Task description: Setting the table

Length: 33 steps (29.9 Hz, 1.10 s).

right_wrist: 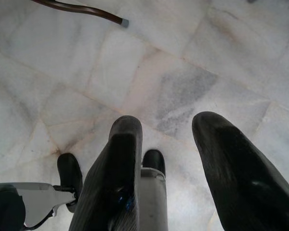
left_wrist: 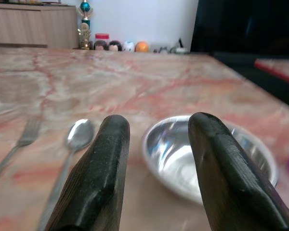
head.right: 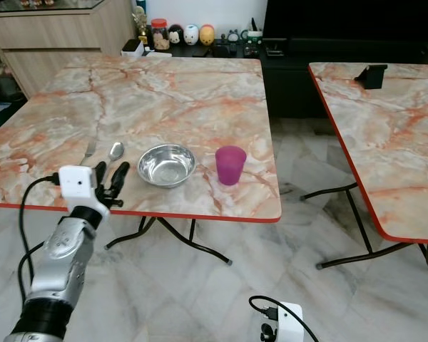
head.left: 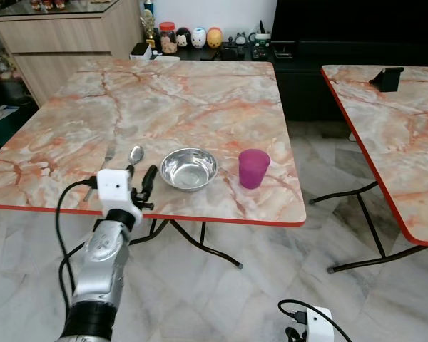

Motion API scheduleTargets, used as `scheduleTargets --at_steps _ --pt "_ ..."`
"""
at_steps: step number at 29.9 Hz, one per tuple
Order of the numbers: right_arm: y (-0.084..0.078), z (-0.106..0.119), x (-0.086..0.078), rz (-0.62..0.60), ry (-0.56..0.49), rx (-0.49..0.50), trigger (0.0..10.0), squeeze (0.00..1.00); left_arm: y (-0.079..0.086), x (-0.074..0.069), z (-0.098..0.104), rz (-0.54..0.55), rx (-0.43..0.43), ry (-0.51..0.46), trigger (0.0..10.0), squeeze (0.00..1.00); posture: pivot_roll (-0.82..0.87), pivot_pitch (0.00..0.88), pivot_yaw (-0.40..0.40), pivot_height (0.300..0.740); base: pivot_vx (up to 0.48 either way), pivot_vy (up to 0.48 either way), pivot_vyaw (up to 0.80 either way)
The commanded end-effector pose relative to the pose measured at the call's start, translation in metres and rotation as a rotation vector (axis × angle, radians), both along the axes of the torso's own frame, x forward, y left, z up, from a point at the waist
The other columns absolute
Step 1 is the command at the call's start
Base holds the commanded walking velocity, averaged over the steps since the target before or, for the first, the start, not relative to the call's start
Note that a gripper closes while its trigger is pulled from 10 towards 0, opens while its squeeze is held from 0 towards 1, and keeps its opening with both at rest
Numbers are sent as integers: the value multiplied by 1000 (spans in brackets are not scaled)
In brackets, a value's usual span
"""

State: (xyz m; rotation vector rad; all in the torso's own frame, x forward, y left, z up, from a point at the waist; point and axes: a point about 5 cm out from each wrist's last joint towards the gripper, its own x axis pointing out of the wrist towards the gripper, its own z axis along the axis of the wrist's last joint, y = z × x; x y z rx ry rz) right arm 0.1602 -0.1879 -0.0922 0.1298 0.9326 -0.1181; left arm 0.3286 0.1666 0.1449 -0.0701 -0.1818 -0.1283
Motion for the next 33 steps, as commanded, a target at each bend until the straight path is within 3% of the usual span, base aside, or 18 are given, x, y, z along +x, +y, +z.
scheduleTargets --at_steps 1,9,22,33 --pt "-2 -2 -6 -28 4 3 10000 0 -3 4 5 -11 -20 -6 10000 0 -9 0 18 740 0 0 0" --pt "0 -5 -13 -17 26 9 10000 0 -5 3 3 -7 -18 -2 10000 0 -5 0 13 740 0 0 -358" --pt "5 -1 -3 8 -4 16 10000 0 -4 3 2 15 -25 11 10000 0 0 0 6 740 0 0 -34" --pt "2 -4 -9 -14 17 25 10000 0 -9 5 3 3 -35 15 10000 0 2 0 8 740 276 0 -120"
